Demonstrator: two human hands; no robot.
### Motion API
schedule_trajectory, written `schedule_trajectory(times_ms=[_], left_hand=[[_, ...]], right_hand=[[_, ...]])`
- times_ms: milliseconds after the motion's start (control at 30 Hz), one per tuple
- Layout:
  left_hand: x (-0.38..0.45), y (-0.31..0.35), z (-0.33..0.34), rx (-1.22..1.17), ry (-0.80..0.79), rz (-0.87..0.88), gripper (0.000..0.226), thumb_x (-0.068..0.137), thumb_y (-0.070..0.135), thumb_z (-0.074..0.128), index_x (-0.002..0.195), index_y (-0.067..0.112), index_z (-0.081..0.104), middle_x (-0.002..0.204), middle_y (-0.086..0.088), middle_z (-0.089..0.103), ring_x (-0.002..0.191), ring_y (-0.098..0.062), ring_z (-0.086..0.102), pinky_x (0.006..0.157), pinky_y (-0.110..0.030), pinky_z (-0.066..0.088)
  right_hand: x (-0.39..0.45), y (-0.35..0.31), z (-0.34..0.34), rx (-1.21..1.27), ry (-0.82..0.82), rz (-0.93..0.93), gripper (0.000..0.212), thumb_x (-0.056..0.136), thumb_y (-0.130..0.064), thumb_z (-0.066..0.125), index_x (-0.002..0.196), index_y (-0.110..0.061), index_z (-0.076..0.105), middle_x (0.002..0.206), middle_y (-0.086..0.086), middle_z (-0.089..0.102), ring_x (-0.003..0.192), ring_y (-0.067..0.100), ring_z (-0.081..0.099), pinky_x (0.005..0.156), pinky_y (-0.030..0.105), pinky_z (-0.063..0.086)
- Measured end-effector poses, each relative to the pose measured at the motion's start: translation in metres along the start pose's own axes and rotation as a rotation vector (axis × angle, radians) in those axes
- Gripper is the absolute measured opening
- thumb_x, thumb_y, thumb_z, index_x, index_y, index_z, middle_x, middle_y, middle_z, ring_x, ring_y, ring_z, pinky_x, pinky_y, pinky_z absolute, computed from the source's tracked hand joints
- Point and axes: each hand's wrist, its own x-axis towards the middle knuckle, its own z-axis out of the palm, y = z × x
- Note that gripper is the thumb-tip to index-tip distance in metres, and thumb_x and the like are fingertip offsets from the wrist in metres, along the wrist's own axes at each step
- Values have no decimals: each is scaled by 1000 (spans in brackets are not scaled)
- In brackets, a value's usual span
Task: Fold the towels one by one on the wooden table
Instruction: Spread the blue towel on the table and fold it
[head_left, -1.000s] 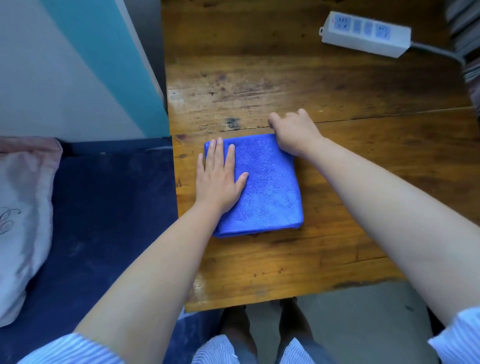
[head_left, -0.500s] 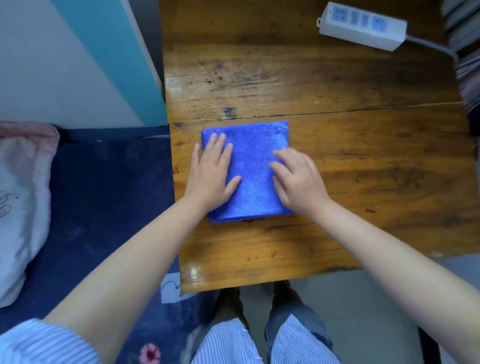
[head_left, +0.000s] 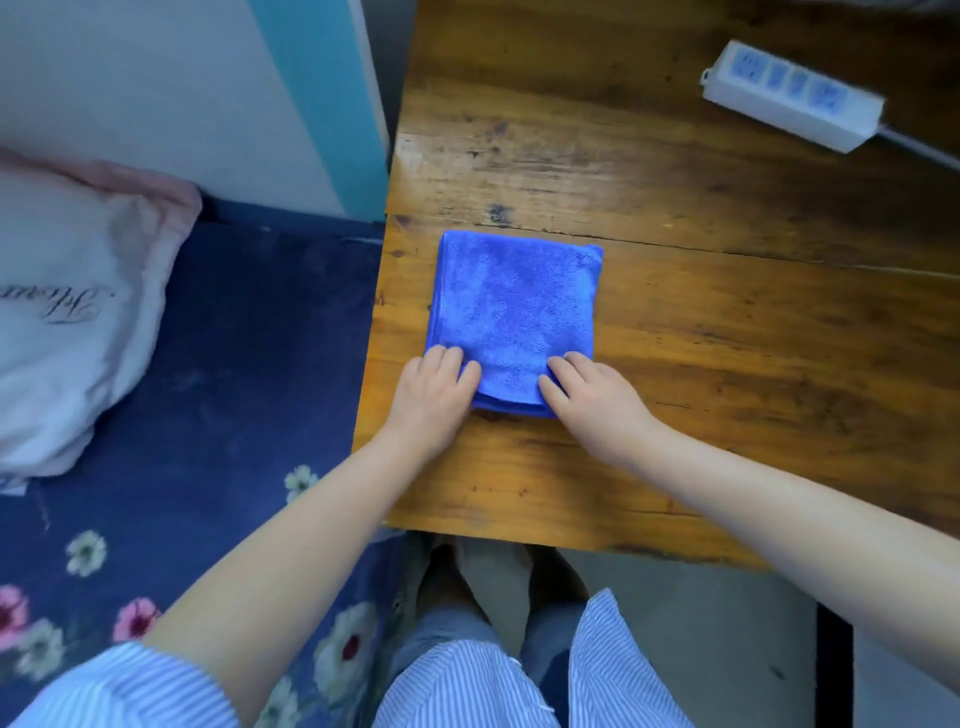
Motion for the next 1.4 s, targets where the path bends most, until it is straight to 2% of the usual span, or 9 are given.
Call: schedule_trajectory(times_ms=[133,267,433,500,600,733,900,1033,1400], left_hand=[[4,4,-3,53,10,-84,18,64,3,42,81,9,39,67,-9,62,74,-22,36,39,-22,37],[-2,16,-10,-25,-172,-185,53,39,3,73,85,7,47,79,-12,67,78,-28,61,39,-20,43],[-5,36,-15,-149,-235,-401,53,40,19,83,88,5,65,95,-11,67,89,-27,67,64,-27,52],[-9,38,-13,-162,-142,-465,51,36,20,85,81,8,65,80,-6,67,74,-24,68,63,-25,51],[-20,38,-19,-281,49,-561,32,54,5,62,84,12,54,69,-7,65,61,-25,66,64,-26,44],[-55,37,-43,-372,65,-643,31,67,12,41,85,1,63,73,-15,66,61,-33,66,59,-33,53],[-141,36,-104,-438,126,-890,57,73,33,31,93,-9,64,85,-24,66,77,-38,64,62,-41,51],[-219,50,-150,-410,176,-1080,76,68,46,18,106,-5,61,102,-22,64,93,-36,59,73,-40,45],[-465,101,-231,-162,4,-1570,28,94,24,46,117,10,54,115,-11,57,108,-32,51,78,-38,42]], right_hand=[[1,1,7,-74,13,-19,19,62,-5,57,80,-2,62,79,15,63,69,30,60,50,30,48],[6,1,7,-80,122,-4,21,73,2,27,76,-9,44,64,8,59,56,25,56,43,25,40],[17,13,-21,110,96,-43,20,42,-12,70,52,-10,53,45,2,54,38,22,53,31,15,26],[22,21,-40,223,151,-69,15,51,-20,60,49,-8,51,42,5,52,34,23,53,31,16,23],[25,25,-68,337,82,-98,33,65,-27,35,64,-1,54,58,15,58,53,28,57,46,24,29],[31,10,-103,338,-174,-97,32,80,-19,41,98,3,57,97,18,60,93,32,54,70,35,42],[39,-69,-121,286,-184,-336,55,78,-10,59,131,-6,42,124,14,48,116,31,45,90,39,44],[30,-154,-124,244,-127,-449,38,84,-9,53,121,-5,48,118,14,49,112,32,47,85,38,43],[-35,-403,-182,103,-54,-786,30,87,-14,51,116,-8,53,113,13,54,105,32,53,70,35,41]])
